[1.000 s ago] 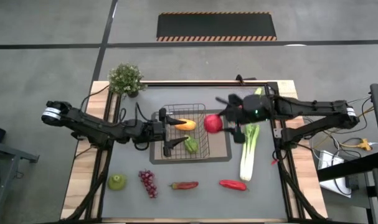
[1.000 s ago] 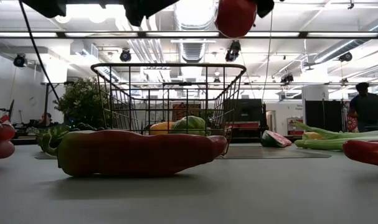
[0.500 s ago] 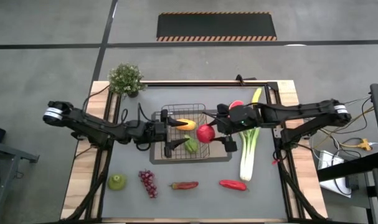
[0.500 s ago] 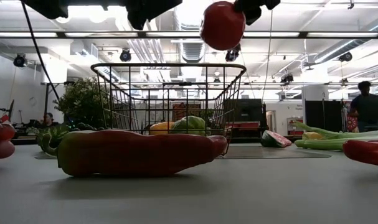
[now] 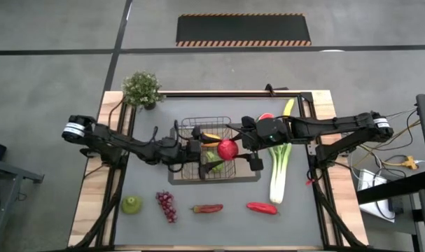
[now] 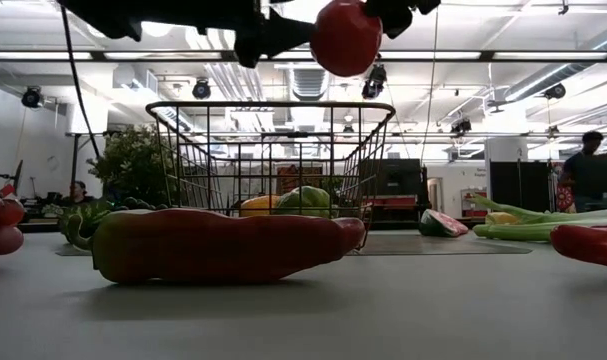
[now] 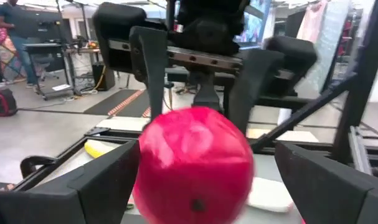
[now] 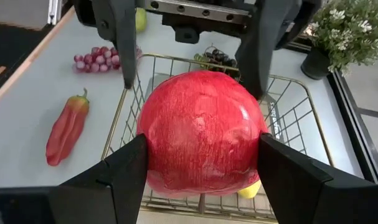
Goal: Build produce basket
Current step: Put the red apple into the wire basket
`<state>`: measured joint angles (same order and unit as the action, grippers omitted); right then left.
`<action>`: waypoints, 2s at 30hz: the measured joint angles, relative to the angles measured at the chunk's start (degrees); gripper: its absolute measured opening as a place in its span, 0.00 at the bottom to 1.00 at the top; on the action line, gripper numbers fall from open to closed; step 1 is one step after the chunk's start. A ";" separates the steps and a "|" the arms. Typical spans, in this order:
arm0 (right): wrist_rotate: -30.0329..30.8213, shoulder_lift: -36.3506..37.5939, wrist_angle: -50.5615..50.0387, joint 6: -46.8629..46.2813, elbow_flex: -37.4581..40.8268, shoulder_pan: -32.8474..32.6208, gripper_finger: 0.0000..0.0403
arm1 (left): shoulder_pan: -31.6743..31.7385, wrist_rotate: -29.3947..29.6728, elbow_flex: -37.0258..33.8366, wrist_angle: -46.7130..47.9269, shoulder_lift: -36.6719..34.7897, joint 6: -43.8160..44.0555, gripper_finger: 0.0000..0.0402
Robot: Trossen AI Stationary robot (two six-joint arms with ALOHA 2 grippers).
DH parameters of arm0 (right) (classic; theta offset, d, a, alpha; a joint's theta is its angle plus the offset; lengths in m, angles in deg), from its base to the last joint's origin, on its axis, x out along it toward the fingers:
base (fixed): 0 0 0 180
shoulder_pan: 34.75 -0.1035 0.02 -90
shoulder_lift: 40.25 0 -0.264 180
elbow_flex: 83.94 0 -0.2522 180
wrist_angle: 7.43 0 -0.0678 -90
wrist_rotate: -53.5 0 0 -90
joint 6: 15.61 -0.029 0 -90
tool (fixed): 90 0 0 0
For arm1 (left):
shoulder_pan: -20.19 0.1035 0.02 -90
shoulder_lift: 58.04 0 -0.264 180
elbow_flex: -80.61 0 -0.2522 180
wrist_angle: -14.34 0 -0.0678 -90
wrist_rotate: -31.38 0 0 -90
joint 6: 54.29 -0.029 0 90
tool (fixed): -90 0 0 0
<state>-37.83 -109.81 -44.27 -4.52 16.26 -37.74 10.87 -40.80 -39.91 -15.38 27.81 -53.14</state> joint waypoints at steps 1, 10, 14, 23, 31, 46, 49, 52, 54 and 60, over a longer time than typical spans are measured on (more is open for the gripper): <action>-0.02 0.00 0.04 0.02 0.00 0.00 0.62 | 0.15 0.65 0.46 0.00 0.52 0.02 0.88; 0.02 0.00 0.10 0.10 0.00 0.00 0.62 | 0.70 1.98 1.71 -0.02 2.51 0.04 0.88; 0.01 0.00 0.44 0.60 0.04 0.00 0.63 | 0.68 2.00 1.67 -0.02 2.51 0.00 0.83; -0.19 0.05 2.07 1.12 0.02 0.00 0.80 | 0.70 2.00 1.04 0.88 2.53 -0.02 0.70; -0.13 3.28 2.46 1.44 0.02 0.00 0.86 | -0.72 1.79 -2.55 -9.73 2.51 -3.46 0.69; -0.20 16.85 29.21 3.31 15.79 -0.01 0.82 | -2.69 -16.26 -10.08 -40.40 2.29 -13.71 0.68; -1.15 15.35 44.30 2.12 22.71 -0.04 0.82 | -2.69 -17.99 -10.08 -41.91 2.27 -14.07 0.68; -3.88 11.92 58.96 1.90 28.59 -0.13 0.82 | -2.68 -18.17 -10.08 -42.69 2.24 -14.15 0.68; -6.34 8.99 68.37 0.63 31.11 -0.13 0.82 | -2.67 -18.16 -10.08 -43.05 2.23 -14.56 0.68; -7.90 0.32 83.57 -2.38 32.63 -0.13 0.82 | -2.65 -17.72 -10.08 -43.06 2.22 -15.25 0.68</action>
<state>-45.73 -109.49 39.30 -6.90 48.90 -37.87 8.23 -58.52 -49.99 -58.45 30.03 -68.40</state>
